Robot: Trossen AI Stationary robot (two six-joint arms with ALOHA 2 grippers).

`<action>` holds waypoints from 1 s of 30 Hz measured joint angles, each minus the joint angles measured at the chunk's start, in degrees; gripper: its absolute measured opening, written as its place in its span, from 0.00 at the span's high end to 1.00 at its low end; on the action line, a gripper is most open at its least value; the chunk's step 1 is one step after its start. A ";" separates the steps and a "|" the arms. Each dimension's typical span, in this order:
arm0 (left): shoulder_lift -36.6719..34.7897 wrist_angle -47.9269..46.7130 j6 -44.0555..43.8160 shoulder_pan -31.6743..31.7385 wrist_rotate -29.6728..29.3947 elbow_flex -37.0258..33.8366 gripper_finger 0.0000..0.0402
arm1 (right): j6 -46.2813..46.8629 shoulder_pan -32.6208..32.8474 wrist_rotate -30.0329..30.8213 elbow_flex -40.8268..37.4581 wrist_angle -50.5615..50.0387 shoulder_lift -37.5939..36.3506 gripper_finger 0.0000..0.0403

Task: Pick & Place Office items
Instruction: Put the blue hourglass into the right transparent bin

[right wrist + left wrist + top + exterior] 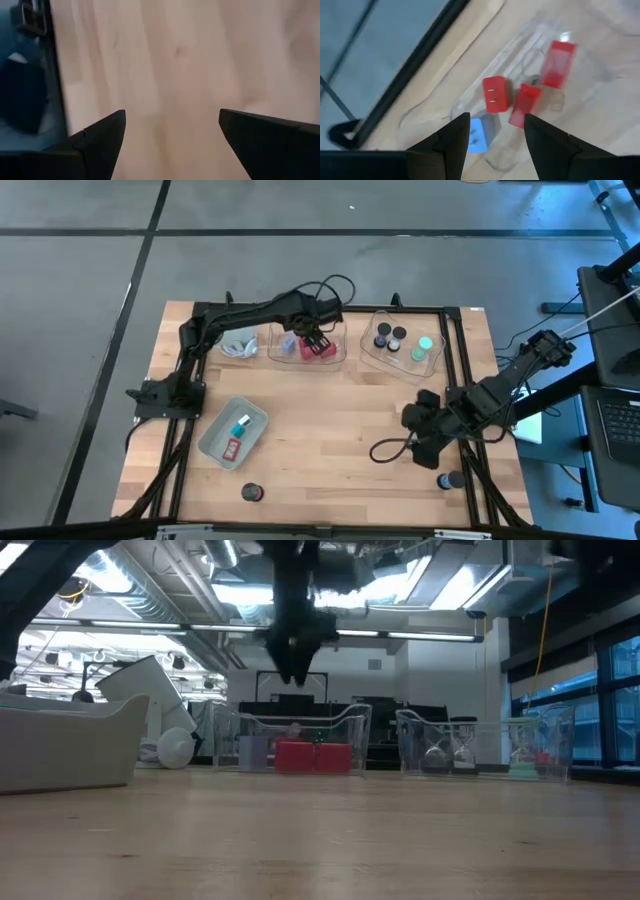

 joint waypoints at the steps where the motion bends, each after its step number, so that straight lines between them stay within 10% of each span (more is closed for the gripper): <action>1: -0.02 -1.17 -0.01 -1.23 -0.89 1.38 0.55 | 3.18 0.59 -1.81 0.00 -1.00 0.00 0.20; 15: -0.13 -13.35 -4.93 -24.24 -4.03 6.93 0.57 | 30.43 10.73 -10.03 0.00 -8.38 3.64 0.19; 30: -0.11 -13.07 -15.07 -40.40 -10.13 6.93 0.56 | 35.95 13.21 -26.08 0.00 -10.13 14.53 0.02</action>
